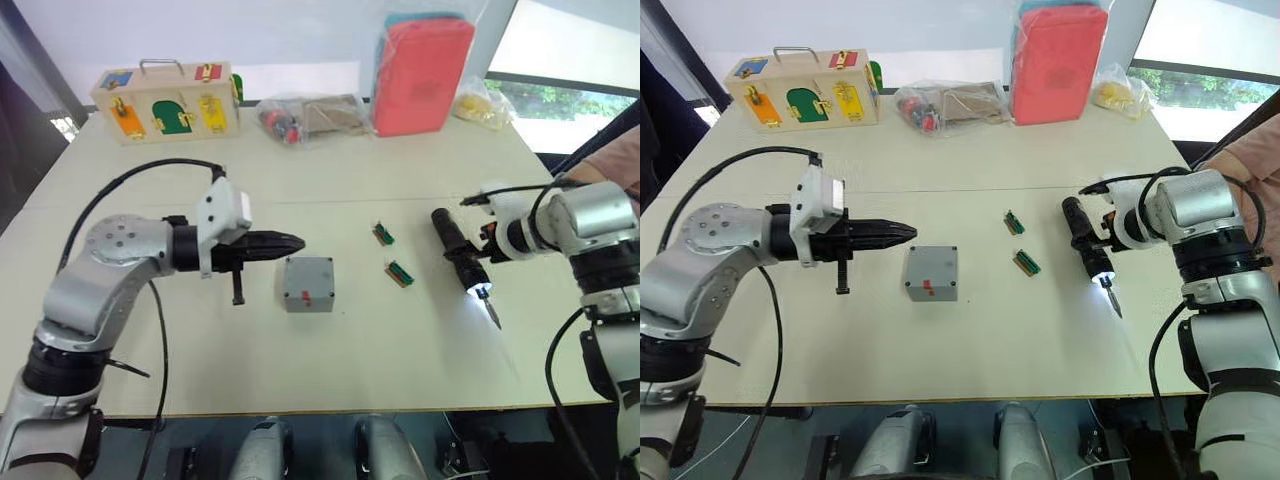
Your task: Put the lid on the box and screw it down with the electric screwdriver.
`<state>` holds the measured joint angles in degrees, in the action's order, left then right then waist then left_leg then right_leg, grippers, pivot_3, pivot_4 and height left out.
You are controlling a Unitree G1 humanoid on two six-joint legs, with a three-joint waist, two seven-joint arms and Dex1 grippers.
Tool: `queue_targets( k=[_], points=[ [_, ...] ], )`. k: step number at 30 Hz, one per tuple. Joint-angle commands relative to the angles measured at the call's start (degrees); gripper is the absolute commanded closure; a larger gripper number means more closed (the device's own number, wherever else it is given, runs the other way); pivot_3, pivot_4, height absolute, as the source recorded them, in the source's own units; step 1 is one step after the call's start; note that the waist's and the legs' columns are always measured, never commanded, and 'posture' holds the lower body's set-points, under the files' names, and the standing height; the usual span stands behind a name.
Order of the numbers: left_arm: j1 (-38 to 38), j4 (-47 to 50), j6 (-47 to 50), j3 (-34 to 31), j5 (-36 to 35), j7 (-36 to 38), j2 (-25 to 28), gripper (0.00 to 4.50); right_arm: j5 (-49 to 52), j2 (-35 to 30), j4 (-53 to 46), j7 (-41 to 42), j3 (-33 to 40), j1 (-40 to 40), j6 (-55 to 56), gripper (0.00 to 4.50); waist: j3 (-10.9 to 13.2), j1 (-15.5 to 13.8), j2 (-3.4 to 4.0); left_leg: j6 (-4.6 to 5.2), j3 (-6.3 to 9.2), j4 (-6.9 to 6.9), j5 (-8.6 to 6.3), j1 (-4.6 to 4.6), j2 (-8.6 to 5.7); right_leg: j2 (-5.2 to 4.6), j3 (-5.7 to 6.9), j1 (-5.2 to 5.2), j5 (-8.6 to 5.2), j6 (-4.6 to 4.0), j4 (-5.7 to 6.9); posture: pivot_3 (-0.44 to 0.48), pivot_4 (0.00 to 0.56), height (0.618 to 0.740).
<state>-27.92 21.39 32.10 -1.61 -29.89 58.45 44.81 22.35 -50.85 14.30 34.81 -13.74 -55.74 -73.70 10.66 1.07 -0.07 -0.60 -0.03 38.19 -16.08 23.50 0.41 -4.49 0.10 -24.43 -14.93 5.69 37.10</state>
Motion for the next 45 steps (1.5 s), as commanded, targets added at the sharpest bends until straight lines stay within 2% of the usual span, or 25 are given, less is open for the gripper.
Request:
queue_targets(
  k=[1, 4, 6, 10, 11, 12, 14, 19, 25, 30, 36, 41, 45],
  points=[
    [3.48, -0.59, -0.37, -3.76, 1.73, -2.11, 2.21, 4.5, 3.98, -0.67, -16.0, 4.1, 6.71, 1.58, 4.28, 0.06, 0.0, 0.14, 0.0, 0.0, 0.0, -0.03, 0.0, 0.0, 0.02, 0.03, -0.01, -0.01, 0.0, 0.0, -0.02, 0.0, 0.15, 0.73],
    [6.46, -3.62, -3.18, -2.72, 4.75, -1.73, 3.47, 4.5, 8.43, 3.66, -26.64, 4.67, 11.28, 7.59, 5.41, 0.6, -0.04, -0.23, -0.19, 0.0, 0.07, -0.02, 0.0, -0.01, 0.13, 0.13, 0.03, 0.01, 0.0, -0.01, 0.01, 0.0, 0.15, 0.73],
    [7.77, -5.03, -4.64, -2.0, 5.9, -1.32, 3.62, 4.5, 10.27, 6.71, -31.75, 3.99, 12.87, 11.57, 5.6, 1.26, -0.04, -0.31, -0.22, 0.0, 0.12, 0.04, 0.0, -0.05, 0.15, 0.15, 0.06, 0.12, 0.0, -0.02, 0.02, 0.0, 0.15, 0.73],
    [9.9, -7.61, -7.47, -0.31, 7.97, -0.9, 2.53, 4.5, 10.86, 14.21, -36.47, -0.79, 13.81, 18.37, 6.57, 2.69, 0.0, -0.61, -0.28, -0.04, 0.11, 0.11, 0.02, -0.04, 0.16, -0.01, 0.05, 0.17, 0.05, -0.06, 0.07, 0.0, 0.15, 0.73],
    [10.23, -8.4, -8.61, 0.6, 8.93, -1.08, 1.83, 4.5, 10.06, 15.62, -37.53, -1.7, 12.55, 20.88, 7.89, 3.19, 0.0, -0.63, -0.28, -0.05, 0.09, 0.11, 0.03, -0.04, 0.12, -0.07, 0.05, 0.17, 0.05, -0.05, 0.08, 0.0, 0.15, 0.73],
    [10.09, -9.75, -9.66, 1.94, 9.95, -1.66, 0.39, 4.5, 8.58, 17.43, -38.23, -2.8, 10.34, 23.89, 10.23, 3.41, -0.01, -0.66, -0.28, -0.05, 0.09, 0.12, 0.03, -0.03, 0.1, -0.08, 0.05, 0.17, 0.05, -0.05, 0.06, 0.0, 0.15, 0.73],
    [9.3, -12.3, -11.73, 4.35, 11.87, -2.48, -2.2, 4.5, 6.35, 20.42, -38.77, -4.47, 6.62, 28.01, 13.75, 4.36, -0.07, -0.67, -0.37, -0.05, 0.11, 0.1, 0.02, -0.04, 0.01, -0.12, 0.06, 0.22, 0.04, -0.05, 0.02, 0.0, 0.15, 0.73],
    [6.62, -16.44, -14.86, 7.5, 15.31, -2.8, -5.41, 4.5, 2.51, 23.31, -37.19, -6.64, 1.6, 30.7, 16.57, 4.45, -0.01, -0.25, -0.44, -0.06, 0.04, 0.1, 0.03, -0.03, -0.06, -0.1, 0.03, 0.12, 0.05, -0.04, 0.09, 0.0, 0.15, 0.73],
    [2.54, -21.87, -18.47, 10.13, 18.55, -2.95, -8.72, 4.5, 1.29, 25.72, -37.04, -6.57, -0.49, 32.45, 18.4, 4.45, -0.01, -0.33, -0.44, -0.12, 0.16, 0.07, 0.07, -0.06, -0.01, 0.03, 0.07, 0.12, 0.04, -0.05, 0.13, 0.0, 0.15, 0.73],
    [-2.04, -27.76, -21.89, 12.75, 20.13, -0.38, -11.88, 4.5, 2.48, 24.71, -40.32, -4.36, -2.0, 33.71, 16.04, 4.45, -0.02, -0.42, -0.47, -0.15, 0.15, 0.11, 0.08, -0.06, -0.05, 0.0, 0.08, 0.15, 0.05, -0.05, 0.14, 0.0, 0.15, 0.73],
    [-9.09, -38.6, -26.84, 14.27, 22.44, 1.92, -15.79, 4.5, 2.56, 25.29, -43.01, -5.55, -1.59, 33.1, 12.73, 4.45, -0.03, -0.42, -0.49, -0.15, 0.15, 0.11, 0.09, -0.06, -0.06, 0.01, 0.08, 0.15, 0.05, -0.05, 0.15, 0.0, 0.15, 0.73],
    [-11.75, -45.08, -30.65, 13.52, 24.22, 2.65, -15.35, 4.5, 1.8, 22.81, -45.26, -6.23, 0.22, 31.84, 9.64, 4.45, -0.03, -0.24, -0.49, -0.15, 0.15, 0.12, 0.09, -0.06, -0.06, 0.01, 0.09, 0.15, 0.05, -0.05, 0.14, 0.0, 0.15, 0.73],
    [-10.36, -45.19, -31.62, 12.17, 24.66, 4.44, -11.68, 4.5, 1.73, 18.81, -45.6, -5.84, 5.0, 30.16, 9.21, 4.45, -0.02, -0.26, -0.5, -0.15, 0.16, 0.12, 0.09, -0.06, -0.06, 0.01, 0.09, 0.14, 0.05, -0.05, 0.14, 0.0, 0.15, 0.73]
  ],
)
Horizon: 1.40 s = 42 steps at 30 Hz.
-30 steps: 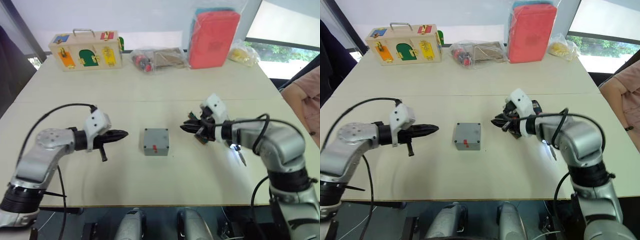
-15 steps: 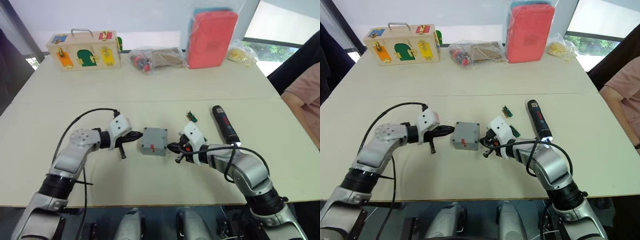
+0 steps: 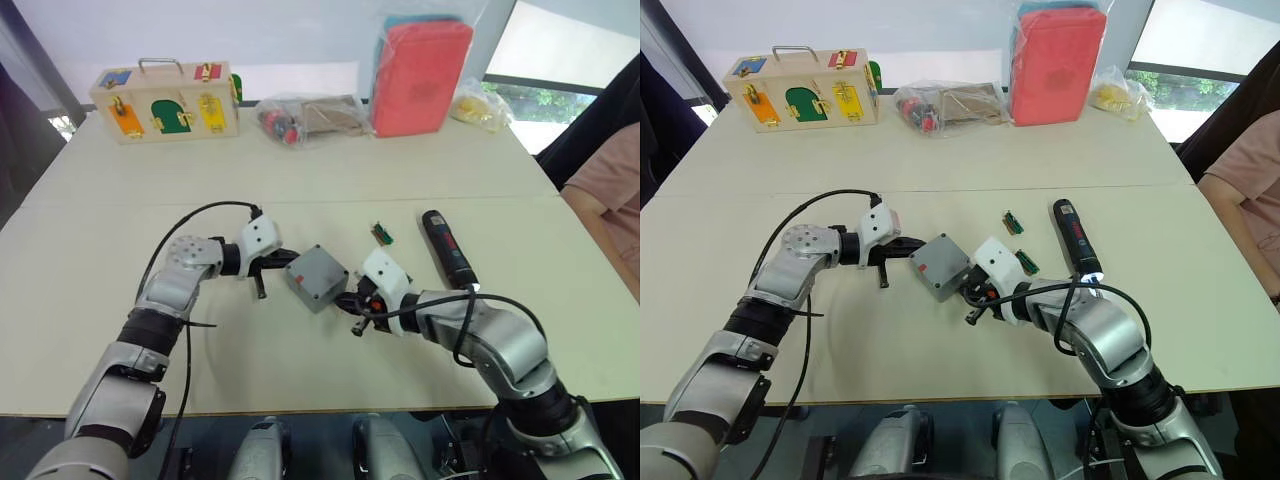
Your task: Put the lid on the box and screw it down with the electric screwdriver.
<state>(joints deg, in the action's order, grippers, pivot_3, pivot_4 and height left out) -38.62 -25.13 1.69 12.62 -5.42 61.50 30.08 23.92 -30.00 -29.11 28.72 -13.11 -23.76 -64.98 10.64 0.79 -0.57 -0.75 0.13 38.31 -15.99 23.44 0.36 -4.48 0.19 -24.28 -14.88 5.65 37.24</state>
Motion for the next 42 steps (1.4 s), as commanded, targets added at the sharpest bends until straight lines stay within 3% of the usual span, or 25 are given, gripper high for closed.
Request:
queue_targets(
  k=[1, 7, 14, 27, 34, 42],
  points=[
    [1.52, 2.74, -0.76, -2.13, -0.06, 2.46, 4.41, 4.5, -0.35, -2.39, -1.16, 0.22, 5.0, -2.24, 1.74, 4.45, 0.0, 0.04, 0.0, 0.0, 0.0, 0.0, 0.0, 0.0, 0.0, 0.0, 0.0, 0.0, 0.0, 0.0, 0.0, 0.0, 0.15, 0.73],
    [9.39, 14.23, 3.88, -2.63, -3.75, 7.79, 9.39, 4.5, -3.62, -2.15, 7.17, 1.37, 3.37, -3.95, 9.0, 4.45, 0.0, 0.07, 0.0, -0.01, -0.01, -0.04, 0.0, -0.01, 0.05, 0.02, -0.01, -0.02, 0.0, -0.01, 0.0, 0.0, 0.15, 0.73],
    [12.79, 20.71, 8.61, -3.89, -5.03, 2.86, 6.38, 4.5, -5.99, 4.1, 16.5, 4.04, -0.58, -4.44, 19.65, 4.45, 0.0, -0.07, -0.03, -0.06, -0.01, 0.01, 0.04, -0.01, 0.02, -0.04, -0.01, 0.02, 0.0, 0.0, 0.04, 0.0, 0.15, 0.73],
    [9.59, 17.68, 7.87, -3.94, -3.54, -1.28, 3.27, 4.5, -6.07, 3.98, 10.29, 6.18, -2.46, -0.3, 17.22, 4.45, -0.01, -0.08, -0.03, -0.09, 0.01, 0.01, 0.05, -0.01, 0.02, -0.02, 0.0, 0.02, 0.0, 0.0, 0.06, 0.0, 0.15, 0.73],
    [10.42, 19.09, 8.81, -3.74, -4.06, -0.27, 4.2, 4.5, -6.88, 4.13, 8.95, 3.99, -0.49, 0.29, 16.33, 4.45, -0.01, -0.04, -0.03, -0.1, 0.0, 0.01, 0.06, -0.02, 0.02, -0.02, 0.0, 0.01, 0.0, 0.0, 0.06, 0.0, 0.15, 0.73],
    [13.91, 28.2, 13.25, -9.53, -8.92, 2.05, 10.84, 4.5, -3.63, 3.52, 2.75, 0.32, 12.69, 3.01, 16.68, 4.45, 0.0, -0.1, -0.04, -0.11, 0.03, 0.0, 0.06, -0.01, 0.05, -0.03, -0.01, 0.01, 0.0, 0.0, 0.06, 0.0, 0.15, 0.73]
  ],
)
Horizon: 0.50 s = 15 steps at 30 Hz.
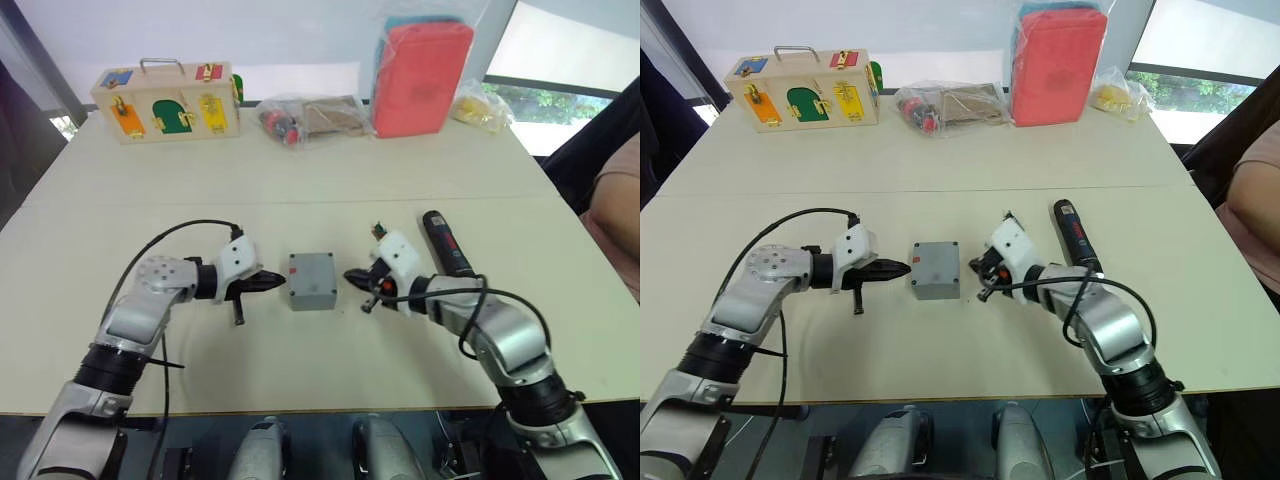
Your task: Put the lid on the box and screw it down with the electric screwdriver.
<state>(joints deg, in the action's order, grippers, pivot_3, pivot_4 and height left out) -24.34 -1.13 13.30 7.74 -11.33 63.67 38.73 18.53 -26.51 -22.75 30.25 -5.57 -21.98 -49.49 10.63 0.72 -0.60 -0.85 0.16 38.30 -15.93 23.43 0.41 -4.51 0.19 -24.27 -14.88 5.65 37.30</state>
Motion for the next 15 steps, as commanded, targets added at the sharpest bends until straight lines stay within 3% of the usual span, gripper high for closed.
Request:
queue_targets(
  k=[1, 3, 8, 15],
  points=[
    [-0.42, 5.32, 2.65, -5.71, -4.0, -0.09, 2.92, 4.5, 2.06, 0.06, -3.87, -1.69, 6.48, 2.18, 0.77, 4.22, 0.0, -0.13, -0.01, 0.0, 0.01, 0.0, 0.0, 0.0, 0.0, 0.01, 0.0, 0.0, 0.0, 0.0, 0.0, 0.0, 0.15, 0.73],
    [-0.58, 7.91, 5.04, -7.71, -6.17, -0.15, 4.05, 4.5, 2.95, 0.24, -3.83, -2.3, 9.04, 4.02, -0.09, 3.82, 0.0, -0.14, -0.02, -0.01, 0.02, 0.0, 0.0, 0.0, 0.0, 0.0, 0.01, 0.01, 0.0, 0.0, 0.01, 0.0, 0.15, 0.73],
    [-2.36, 14.98, 12.88, -10.2, -13.03, -1.17, 4.04, 4.5, -0.15, -0.39, 1.41, -3.5, 8.49, 6.0, 3.9, 1.69, 0.0, 0.03, -0.02, -0.01, -0.03, 0.01, 0.01, 0.0, -0.04, -0.06, -0.02, 0.03, 0.0, 0.01, 0.0, 0.0, 0.15, 0.73],
    [-3.61, 18.19, 15.88, -9.15, -14.69, -2.72, 3.93, 4.5, -1.23, 1.32, 7.34, -4.58, 8.08, 4.95, 7.27, 1.69, 0.0, 0.15, -0.01, -0.02, -0.02, -0.01, 0.01, -0.04, -0.01, 0.06, -0.02, 0.03, 0.0, 0.0, 0.02, 0.0, 0.15, 0.73]
  ],
)
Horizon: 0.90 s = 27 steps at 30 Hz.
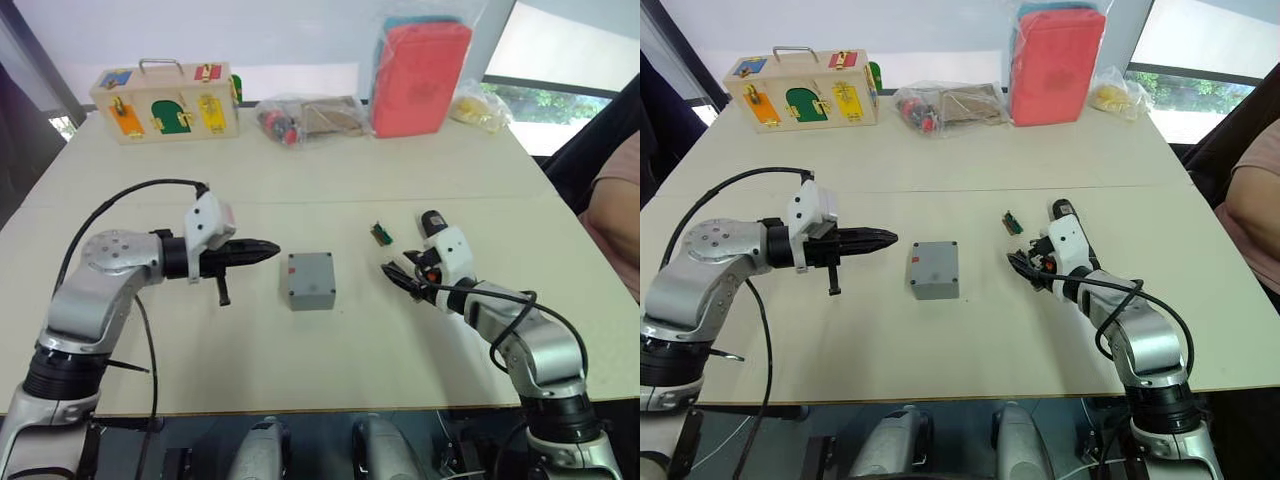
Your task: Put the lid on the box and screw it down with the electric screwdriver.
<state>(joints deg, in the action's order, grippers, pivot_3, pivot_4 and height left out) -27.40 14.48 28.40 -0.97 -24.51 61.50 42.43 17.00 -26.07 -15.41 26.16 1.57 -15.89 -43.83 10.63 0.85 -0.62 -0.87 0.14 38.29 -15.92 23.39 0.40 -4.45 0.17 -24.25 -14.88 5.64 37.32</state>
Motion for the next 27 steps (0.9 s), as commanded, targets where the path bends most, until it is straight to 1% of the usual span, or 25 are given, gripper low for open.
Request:
queue_targets(
  k=[1, 7, 18, 20, 21, 22, 24, 26, 27],
  points=[
    [-0.59, 2.7, 0.41, 0.22, -0.99, -0.53, 0.15, 4.5, 0.21, 1.2, 0.65, -0.54, 0.83, -1.17, 2.05, 1.69, 0.0, -0.02, 0.0, 0.0, 0.0, 0.0, 0.0, 0.0, 0.0, 0.0, 0.0, 0.0, 0.0, 0.0, 0.0, 0.0, 0.15, 0.73],
    [-1.7, 2.06, 0.16, 1.83, -0.47, -1.02, -0.63, 4.5, 0.48, 3.17, 2.28, -1.5, 0.74, -1.9, 2.28, 1.69, 0.0, -0.16, 0.0, -0.03, 0.0, 0.0, 0.02, 0.01, 0.0, -0.01, 0.0, 0.0, 0.0, 0.0, 0.0, 0.0, 0.15, 0.73],
    [-0.79, 2.91, 0.48, 1.68, -0.73, -1.23, -0.33, 4.5, 0.82, 3.39, 2.14, -1.58, 1.05, -2.37, 1.88, 1.69, 0.0, -0.11, 0.0, -0.03, 0.0, 0.0, 0.02, 0.0, 0.0, -0.02, 0.0, 0.0, 0.0, 0.0, 0.0, 0.0, 0.15, 0.73],
    [-0.91, 2.92, 0.52, 1.76, -0.65, -1.46, -0.53, 4.5, 0.85, 3.27, 2.27, -1.5, 1.21, -2.4, 1.93, 2.15, 0.0, -0.12, 0.0, -0.03, 0.0, 0.0, 0.02, 0.01, 0.0, -0.02, 0.0, 0.0, 0.0, 0.0, 0.0, 0.0, 0.15, 0.73],
    [-1.01, 2.89, 0.6, 1.81, -0.6, -1.76, -0.74, 4.5, 0.9, 3.26, 2.34, -1.47, 1.32, -2.45, 1.95, 2.3, 0.0, -0.11, 0.0, -0.03, 0.0, 0.0, 0.02, 0.0, 0.0, -0.02, 0.0, 0.0, 0.0, 0.0, 0.0, 0.0, 0.15, 0.73],
    [-0.93, 3.07, 0.66, 1.83, -0.6, -1.92, -0.79, 4.5, 0.95, 3.25, 2.26, -1.47, 1.37, -2.47, 1.89, 2.64, 0.0, -0.11, 0.0, -0.03, 0.0, 0.0, 0.02, 0.0, 0.0, -0.02, 0.0, 0.0, 0.0, 0.0, 0.0, 0.0, 0.15, 0.73],
    [-0.53, 3.61, 0.81, 1.84, -0.77, -2.23, -0.79, 4.5, 1.06, 3.25, 2.18, -1.49, 1.49, -2.67, 1.69, 3.52, 0.0, -0.11, 0.0, -0.03, 0.0, 0.0, 0.02, 0.0, 0.0, -0.02, 0.0, 0.0, 0.0, 0.0, 0.0, 0.0, 0.15, 0.73],
    [-0.3, 3.84, 0.82, 1.85, -0.86, -2.46, -0.74, 4.5, 1.07, 3.23, 2.24, -1.48, 1.6, -2.87, 1.71, 4.32, 0.0, -0.1, 0.0, -0.03, 0.0, 0.0, 0.02, 0.0, 0.0, -0.02, 0.0, 0.0, 0.0, 0.0, 0.0, 0.0, 0.15, 0.73],
    [-0.28, 3.88, 0.84, 1.85, -0.87, -2.56, -0.74, 4.5, 1.05, 3.2, 2.28, -1.47, 1.64, -2.92, 1.77, 4.42, 0.0, -0.1, 0.0, -0.03, 0.0, 0.0, 0.02, 0.0, 0.0, -0.02, 0.0, 0.0, 0.0, 0.0, 0.0, 0.0, 0.15, 0.73]
  ],
)
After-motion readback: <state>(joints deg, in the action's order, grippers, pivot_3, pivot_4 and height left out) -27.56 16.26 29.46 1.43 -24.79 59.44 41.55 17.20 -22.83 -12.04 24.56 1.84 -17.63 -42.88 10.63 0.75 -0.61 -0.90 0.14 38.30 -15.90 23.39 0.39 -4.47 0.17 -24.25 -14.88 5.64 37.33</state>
